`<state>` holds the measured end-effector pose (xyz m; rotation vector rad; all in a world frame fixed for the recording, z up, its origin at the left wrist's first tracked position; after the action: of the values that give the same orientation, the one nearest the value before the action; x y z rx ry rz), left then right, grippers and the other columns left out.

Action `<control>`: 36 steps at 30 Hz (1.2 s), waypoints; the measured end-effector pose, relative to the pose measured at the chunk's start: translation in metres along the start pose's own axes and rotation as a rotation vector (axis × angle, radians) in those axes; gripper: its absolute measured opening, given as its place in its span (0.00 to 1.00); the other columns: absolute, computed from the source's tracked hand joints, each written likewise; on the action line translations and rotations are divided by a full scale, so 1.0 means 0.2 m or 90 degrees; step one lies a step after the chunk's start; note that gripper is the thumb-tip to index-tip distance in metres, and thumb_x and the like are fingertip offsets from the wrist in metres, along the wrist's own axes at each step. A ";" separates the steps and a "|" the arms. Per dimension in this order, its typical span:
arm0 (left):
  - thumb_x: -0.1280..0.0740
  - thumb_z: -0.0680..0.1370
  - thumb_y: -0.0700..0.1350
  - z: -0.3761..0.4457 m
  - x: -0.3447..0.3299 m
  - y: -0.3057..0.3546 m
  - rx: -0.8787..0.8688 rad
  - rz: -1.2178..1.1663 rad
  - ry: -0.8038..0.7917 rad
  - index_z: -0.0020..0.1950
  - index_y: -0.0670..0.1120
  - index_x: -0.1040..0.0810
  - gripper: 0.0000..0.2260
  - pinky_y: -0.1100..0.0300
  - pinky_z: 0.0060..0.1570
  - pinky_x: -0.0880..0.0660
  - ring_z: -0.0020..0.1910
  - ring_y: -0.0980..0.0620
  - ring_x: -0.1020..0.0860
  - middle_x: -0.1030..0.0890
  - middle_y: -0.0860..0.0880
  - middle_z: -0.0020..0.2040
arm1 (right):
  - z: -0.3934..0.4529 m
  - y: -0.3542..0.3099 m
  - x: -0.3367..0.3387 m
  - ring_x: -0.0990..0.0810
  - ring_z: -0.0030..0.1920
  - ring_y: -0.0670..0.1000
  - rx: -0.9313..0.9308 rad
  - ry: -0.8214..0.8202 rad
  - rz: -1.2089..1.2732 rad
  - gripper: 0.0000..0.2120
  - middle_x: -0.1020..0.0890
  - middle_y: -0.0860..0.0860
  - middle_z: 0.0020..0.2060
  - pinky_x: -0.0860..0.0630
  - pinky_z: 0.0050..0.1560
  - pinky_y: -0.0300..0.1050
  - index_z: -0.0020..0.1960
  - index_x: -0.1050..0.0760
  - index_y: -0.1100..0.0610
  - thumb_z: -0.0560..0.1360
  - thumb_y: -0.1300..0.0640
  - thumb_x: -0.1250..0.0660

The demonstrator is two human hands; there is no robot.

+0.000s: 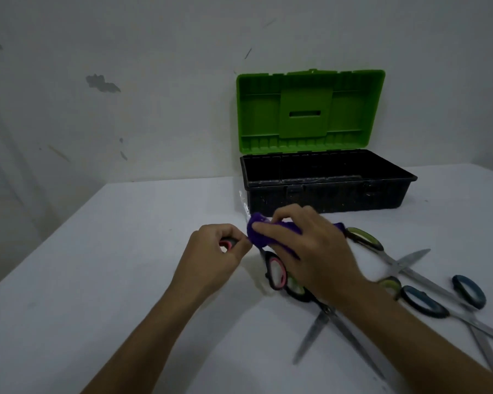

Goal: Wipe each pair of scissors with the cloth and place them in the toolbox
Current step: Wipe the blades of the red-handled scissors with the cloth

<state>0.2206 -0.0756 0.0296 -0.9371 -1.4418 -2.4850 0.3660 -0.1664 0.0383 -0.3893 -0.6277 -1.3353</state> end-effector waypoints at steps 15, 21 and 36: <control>0.27 0.73 0.45 -0.01 0.00 0.02 -0.059 -0.019 0.044 0.36 0.50 0.18 0.06 0.70 0.35 0.26 0.38 0.58 0.20 0.18 0.56 0.33 | 0.01 0.01 0.02 0.26 0.45 0.49 -0.065 0.013 0.015 0.15 0.22 0.51 0.50 0.26 0.41 0.39 0.57 0.21 0.53 0.73 0.48 0.29; 0.27 0.73 0.43 -0.01 -0.01 0.00 -0.022 -0.038 0.022 0.34 0.50 0.18 0.08 0.66 0.34 0.27 0.34 0.57 0.21 0.17 0.52 0.33 | 0.00 0.21 0.05 0.27 0.45 0.49 -0.176 0.085 -0.013 0.13 0.23 0.50 0.48 0.26 0.36 0.40 0.54 0.18 0.53 0.73 0.48 0.30; 0.28 0.74 0.42 0.01 -0.02 -0.03 -0.027 -0.043 0.046 0.36 0.50 0.18 0.07 0.68 0.34 0.27 0.38 0.57 0.21 0.17 0.54 0.34 | 0.00 0.15 0.04 0.27 0.48 0.50 -0.071 0.074 0.009 0.13 0.22 0.52 0.51 0.25 0.42 0.41 0.58 0.20 0.53 0.75 0.50 0.30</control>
<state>0.2220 -0.0723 0.0245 -0.8100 -1.4256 -2.5788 0.3968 -0.1654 0.0462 -0.4032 -0.4540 -1.3726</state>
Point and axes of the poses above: each hand's wrist, its own z-axis towards the middle knuckle, its own x-axis out of the back of the hand, y = z × x, the point moved 5 cm from there along z, towards the middle knuckle
